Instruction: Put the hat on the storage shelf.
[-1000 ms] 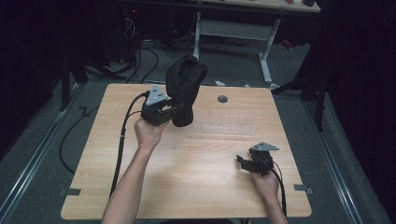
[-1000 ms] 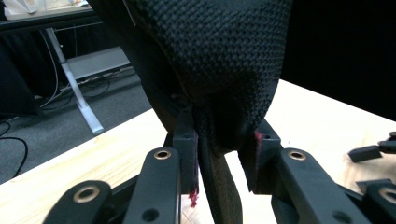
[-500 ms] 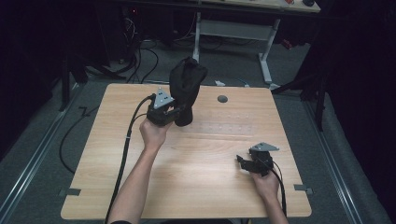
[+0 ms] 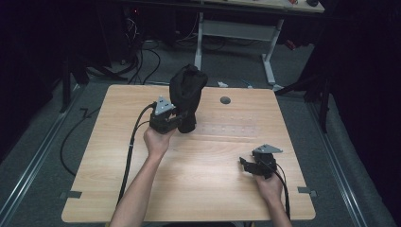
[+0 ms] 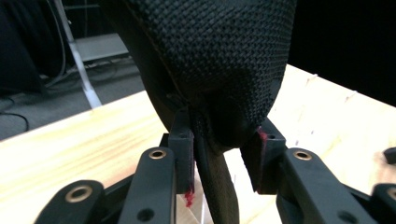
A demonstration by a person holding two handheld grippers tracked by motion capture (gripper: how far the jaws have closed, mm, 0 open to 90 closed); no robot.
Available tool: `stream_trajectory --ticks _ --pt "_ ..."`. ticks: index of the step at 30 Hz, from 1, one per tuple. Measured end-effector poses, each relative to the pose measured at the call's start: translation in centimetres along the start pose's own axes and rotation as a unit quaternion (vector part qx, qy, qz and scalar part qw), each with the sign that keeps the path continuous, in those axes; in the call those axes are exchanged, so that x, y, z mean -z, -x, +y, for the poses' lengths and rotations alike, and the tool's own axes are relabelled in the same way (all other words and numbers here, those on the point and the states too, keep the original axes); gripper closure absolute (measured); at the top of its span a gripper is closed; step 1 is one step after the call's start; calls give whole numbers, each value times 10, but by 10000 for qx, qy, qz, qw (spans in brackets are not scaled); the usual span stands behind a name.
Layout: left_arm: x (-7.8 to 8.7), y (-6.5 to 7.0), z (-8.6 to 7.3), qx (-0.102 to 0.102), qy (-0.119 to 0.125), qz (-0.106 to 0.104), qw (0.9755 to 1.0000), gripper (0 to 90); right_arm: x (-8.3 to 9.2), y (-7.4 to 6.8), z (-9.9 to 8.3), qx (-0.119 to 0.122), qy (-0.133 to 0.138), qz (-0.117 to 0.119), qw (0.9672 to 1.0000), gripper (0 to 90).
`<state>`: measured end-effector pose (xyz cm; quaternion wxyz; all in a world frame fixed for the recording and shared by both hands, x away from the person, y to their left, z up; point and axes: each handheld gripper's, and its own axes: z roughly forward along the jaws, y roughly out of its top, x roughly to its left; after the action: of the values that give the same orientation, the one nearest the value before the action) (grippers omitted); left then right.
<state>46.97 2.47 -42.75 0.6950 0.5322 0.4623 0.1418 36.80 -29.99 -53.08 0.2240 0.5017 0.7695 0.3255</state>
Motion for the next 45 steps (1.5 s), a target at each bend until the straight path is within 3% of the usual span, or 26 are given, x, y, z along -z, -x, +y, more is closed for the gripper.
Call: stream_trajectory --ticks 3,7,10,13,17,21,28,35,45 --pt "1 -2 1 155 -114 12 9998 656 0 0 0 1 1 0 10000 360" --pt "-2 -7 -8 91 -468 299 9984 632 0 0 0 0 1 -2 10000 360" --pt "1 -14 -11 282 -466 395 9977 590 0 0 0 0 1 -1 10000 360" --pt "3 -18 -11 480 -454 443 9968 477 0 0 0 -1 1 -1 10000 360" --pt "6 -17 -10 527 -469 412 9967 368 0 0 0 -1 0 0 10000 360" --pt "11 -16 -7 561 -492 371 9965 315 0 0 0 -2 1 0 10000 360" --pt "24 -10 3 573 -472 328 9967 302 0 0 0 -2 1 -1 10000 360" --pt "36 -11 11 508 -566 461 9960 327 0 0 0 -4 1 -6 10000 361" --pt "49 -11 16 461 -502 545 9962 331 0 0 0 -11 4 -24 10000 361"
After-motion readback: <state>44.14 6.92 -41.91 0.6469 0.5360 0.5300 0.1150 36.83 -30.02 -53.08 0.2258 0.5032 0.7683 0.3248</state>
